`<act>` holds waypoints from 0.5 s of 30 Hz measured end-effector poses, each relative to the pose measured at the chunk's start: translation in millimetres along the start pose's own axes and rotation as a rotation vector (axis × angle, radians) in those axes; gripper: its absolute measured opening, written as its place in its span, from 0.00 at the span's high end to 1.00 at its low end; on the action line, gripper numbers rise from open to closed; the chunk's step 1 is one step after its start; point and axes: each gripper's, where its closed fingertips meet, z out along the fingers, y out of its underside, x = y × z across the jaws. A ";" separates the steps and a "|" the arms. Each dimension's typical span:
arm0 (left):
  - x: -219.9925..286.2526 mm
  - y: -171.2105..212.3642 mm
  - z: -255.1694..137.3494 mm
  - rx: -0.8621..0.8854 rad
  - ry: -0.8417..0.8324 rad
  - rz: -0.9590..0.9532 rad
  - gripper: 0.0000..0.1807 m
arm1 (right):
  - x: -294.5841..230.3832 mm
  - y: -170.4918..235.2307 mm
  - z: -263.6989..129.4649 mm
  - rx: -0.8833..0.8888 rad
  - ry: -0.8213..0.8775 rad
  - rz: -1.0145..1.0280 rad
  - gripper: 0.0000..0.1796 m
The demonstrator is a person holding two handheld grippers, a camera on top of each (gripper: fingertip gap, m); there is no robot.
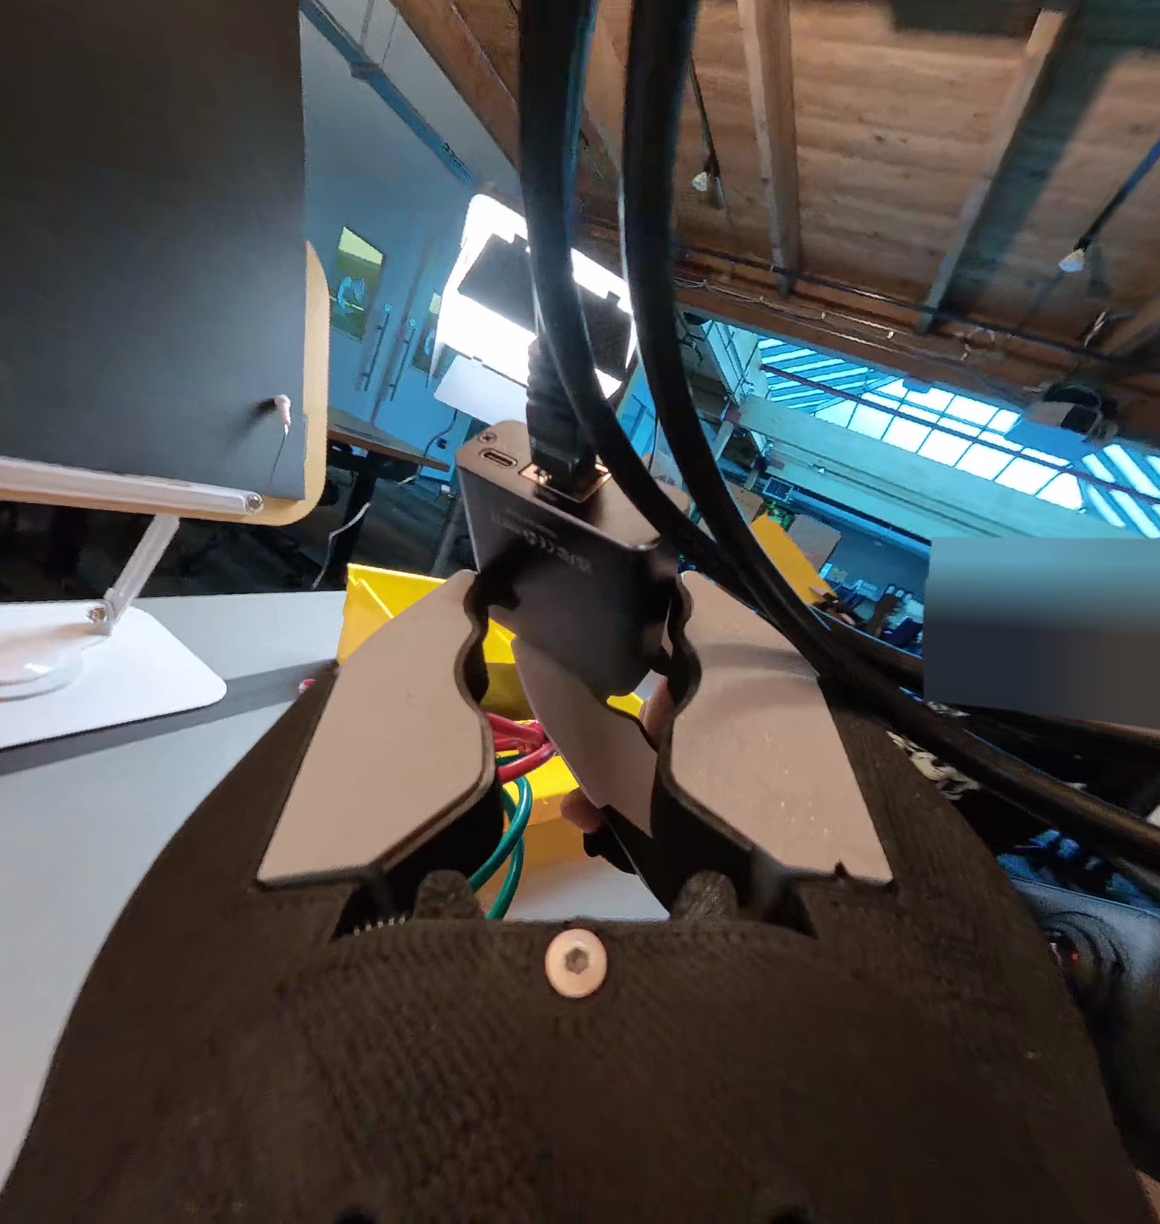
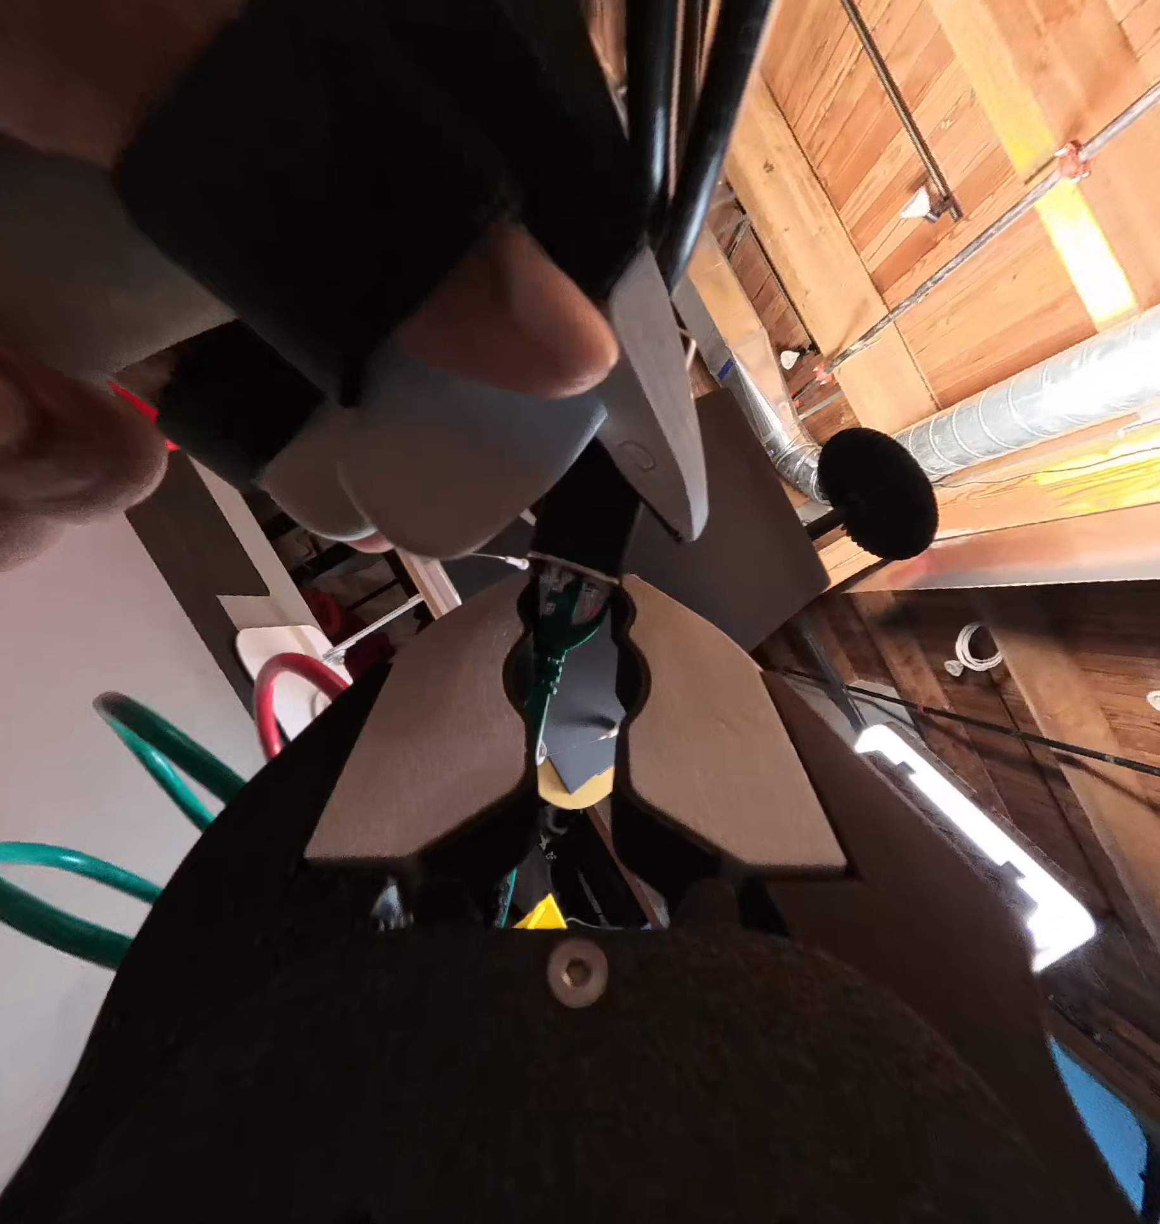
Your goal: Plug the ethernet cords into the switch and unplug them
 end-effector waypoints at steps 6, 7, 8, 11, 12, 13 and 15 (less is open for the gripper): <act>-9.3 1.9 -2.9 0.021 0.137 -0.164 0.77 | -3.4 4.2 2.2 -0.003 -0.017 -0.012 0.87; -10.8 1.2 -4.2 0.031 0.163 -0.197 0.81 | -5.1 3.7 2.6 -0.002 -0.047 0.005 0.86; -11.9 0.6 -4.7 0.035 0.186 -0.220 0.81 | -5.1 3.3 2.7 -0.004 -0.065 0.026 0.85; -11.8 -1.2 -6.9 0.047 0.241 -0.233 0.82 | -3.7 1.6 2.3 0.004 -0.106 0.042 0.80; -12.0 -2.1 -7.5 0.050 0.247 -0.227 0.82 | -3.5 1.9 2.4 -0.001 -0.131 0.068 0.77; -12.3 -3.8 -8.4 0.058 0.251 -0.223 0.82 | -4.1 1.8 2.5 -0.007 -0.166 0.097 0.73; -13.4 -10.1 -11.8 0.087 0.271 -0.220 0.82 | -4.4 0.4 1.9 -0.015 -0.246 0.190 0.69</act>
